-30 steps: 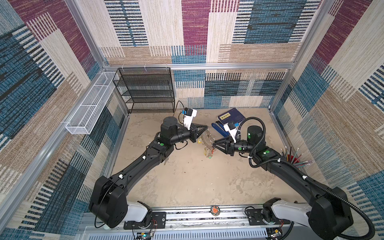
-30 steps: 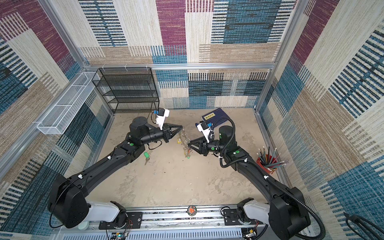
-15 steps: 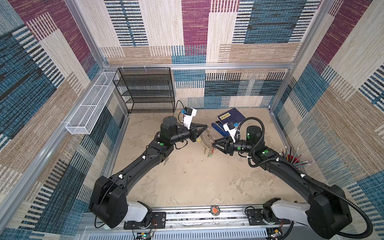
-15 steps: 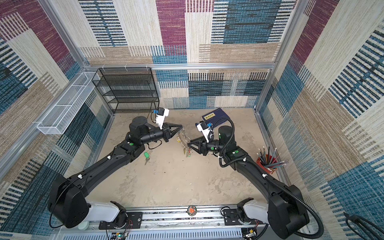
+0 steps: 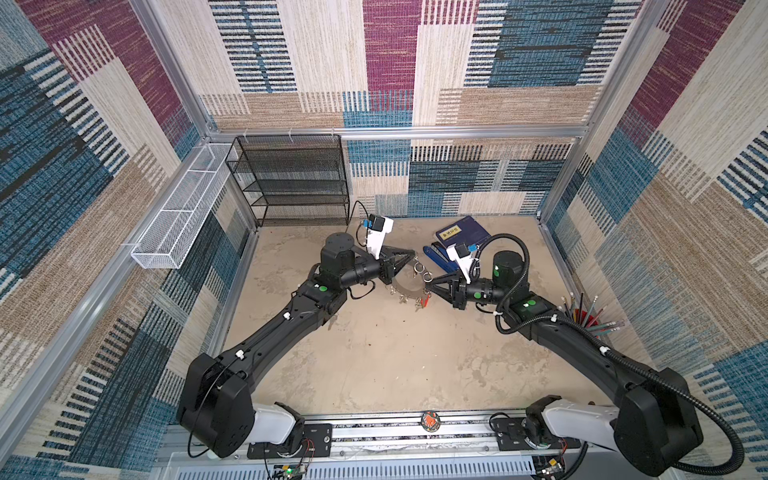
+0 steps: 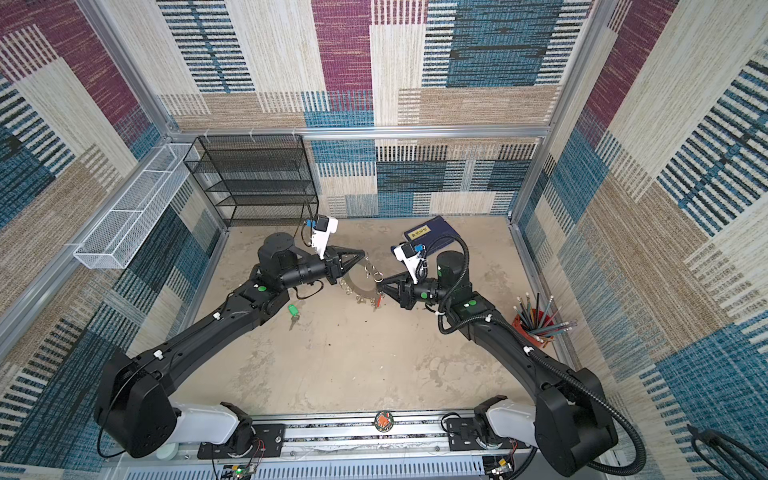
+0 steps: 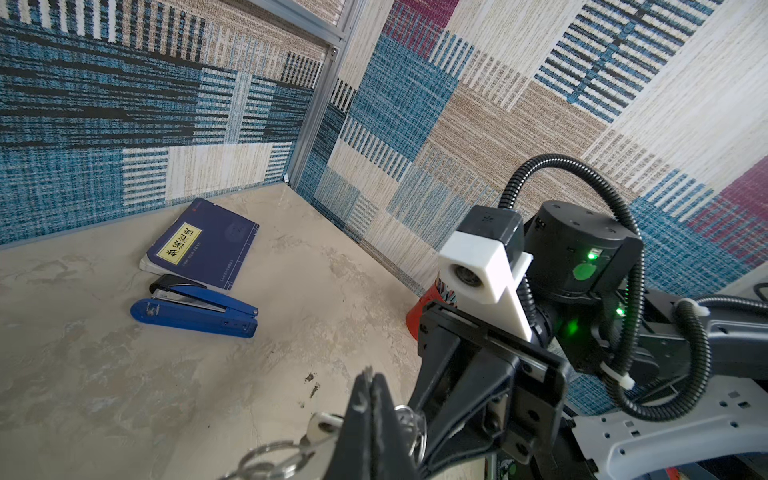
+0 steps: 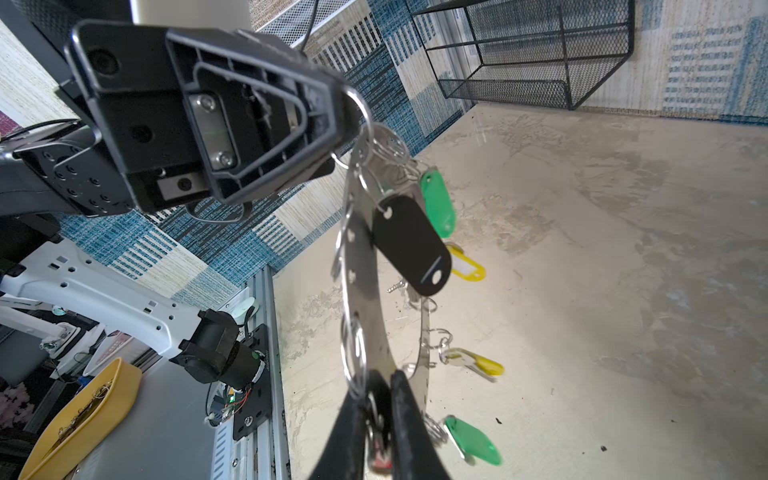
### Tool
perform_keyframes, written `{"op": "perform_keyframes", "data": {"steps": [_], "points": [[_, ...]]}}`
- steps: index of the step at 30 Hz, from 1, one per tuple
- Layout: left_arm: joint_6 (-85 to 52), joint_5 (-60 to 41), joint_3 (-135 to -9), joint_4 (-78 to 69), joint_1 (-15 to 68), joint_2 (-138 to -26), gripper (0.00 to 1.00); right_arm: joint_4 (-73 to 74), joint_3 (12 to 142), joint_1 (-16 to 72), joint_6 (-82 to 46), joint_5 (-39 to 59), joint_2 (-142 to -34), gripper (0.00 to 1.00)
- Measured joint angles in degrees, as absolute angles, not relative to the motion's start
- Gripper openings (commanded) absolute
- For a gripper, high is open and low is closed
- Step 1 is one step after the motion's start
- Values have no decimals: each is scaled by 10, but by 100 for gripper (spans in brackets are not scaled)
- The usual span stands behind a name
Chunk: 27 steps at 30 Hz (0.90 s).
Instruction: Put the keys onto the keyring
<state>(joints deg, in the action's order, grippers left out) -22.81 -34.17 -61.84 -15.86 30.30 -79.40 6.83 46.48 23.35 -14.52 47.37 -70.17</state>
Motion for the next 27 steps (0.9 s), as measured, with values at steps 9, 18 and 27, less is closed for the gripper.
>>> {"op": "perform_keyframes", "data": {"steps": [9,18,27], "points": [[-228,-334,-618,-155,297,-795,0,71,465,235,-145,469,-700,0],[-245,-349,-619,-155,287,-802,3,69,465,235,-145,466,-700,0],[-260,-349,-625,-152,266,-806,27,61,466,235,-148,463,-700,0]]}}
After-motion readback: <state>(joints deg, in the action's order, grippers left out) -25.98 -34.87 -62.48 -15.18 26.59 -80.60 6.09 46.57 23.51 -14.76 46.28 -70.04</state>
